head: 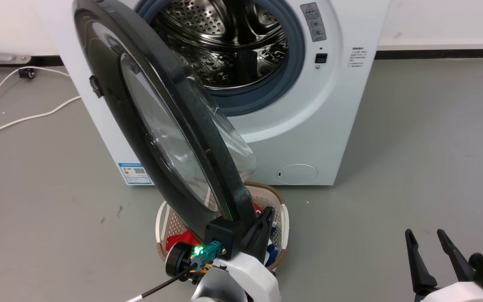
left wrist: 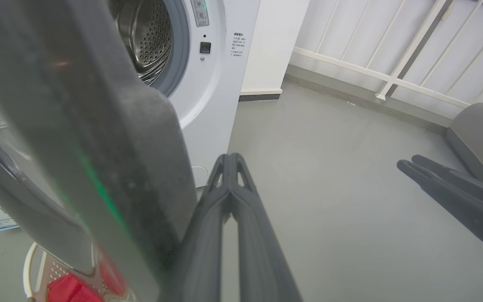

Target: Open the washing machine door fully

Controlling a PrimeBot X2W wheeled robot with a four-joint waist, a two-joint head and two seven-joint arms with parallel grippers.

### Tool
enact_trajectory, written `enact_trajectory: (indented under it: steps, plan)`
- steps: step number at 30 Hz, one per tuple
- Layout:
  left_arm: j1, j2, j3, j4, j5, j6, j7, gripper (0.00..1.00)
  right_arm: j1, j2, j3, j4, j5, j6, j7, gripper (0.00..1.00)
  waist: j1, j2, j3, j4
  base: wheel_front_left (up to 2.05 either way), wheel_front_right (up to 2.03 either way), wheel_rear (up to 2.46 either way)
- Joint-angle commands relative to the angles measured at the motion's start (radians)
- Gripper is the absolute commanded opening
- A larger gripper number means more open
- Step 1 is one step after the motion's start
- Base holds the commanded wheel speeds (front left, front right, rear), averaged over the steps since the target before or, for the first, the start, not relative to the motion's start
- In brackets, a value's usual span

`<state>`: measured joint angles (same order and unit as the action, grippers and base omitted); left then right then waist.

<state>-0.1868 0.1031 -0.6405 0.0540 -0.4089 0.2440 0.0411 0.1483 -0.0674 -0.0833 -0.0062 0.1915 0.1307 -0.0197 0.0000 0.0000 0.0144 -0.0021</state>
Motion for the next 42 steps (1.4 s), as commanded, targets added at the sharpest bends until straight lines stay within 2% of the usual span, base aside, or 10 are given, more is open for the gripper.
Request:
enact_trajectory:
  steps: [1, 14, 18, 19, 24, 32, 42]
  plan:
    - [0.003, 0.039, 0.034, 0.005, 0.006, 0.023, 0.002, 0.0, 0.004, -0.003, -0.002, -0.003, -0.003, 0.0, 0.0, 1.0, 0.0, 0.0, 0.0, 0.014, 0.0, 0.0, 0.0]
    - [0.077, 0.05, -0.028, -0.141, 0.03, 0.045, 0.021, 0.0, 0.023, 0.002, -0.014, -0.012, -0.006, 0.0, 0.019, 1.0, 0.0, 0.0, -0.006, 0.18, 0.0, 0.0, 0.0]
    - [0.082, 0.056, -0.021, -0.154, 0.031, 0.057, 0.019, 0.0, 0.022, 0.001, -0.018, -0.013, 0.001, 0.0, 0.021, 1.0, 0.0, 0.0, -0.001, 0.242, 0.0, 0.0, 0.0]
    - [0.086, 0.063, -0.006, -0.154, 0.024, 0.067, 0.014, 0.0, 0.02, 0.003, -0.018, -0.011, -0.001, 0.0, 0.023, 1.0, 0.0, 0.0, 0.0, 0.288, 0.0, 0.0, 0.0]
    - [0.104, 0.068, 0.012, -0.158, 0.015, 0.082, -0.002, 0.0, 0.012, 0.007, -0.015, -0.008, -0.003, 0.0, 0.023, 1.0, 0.0, 0.0, -0.002, 0.351, 0.0, 0.0, 0.0]
    - [0.128, 0.123, 0.121, -0.143, -0.032, 0.106, -0.037, 0.0, 0.006, 0.011, -0.018, -0.008, -0.006, 0.0, 0.026, 1.0, 0.0, 0.0, 0.004, 0.409, 0.0, 0.0, 0.0]
    - [0.094, 0.209, 0.296, -0.055, -0.134, 0.074, -0.092, 0.0, -0.017, 0.003, -0.011, -0.03, -0.006, 0.0, 0.042, 1.0, 0.0, 0.0, 0.056, 0.405, 0.0, 0.0, 0.0]
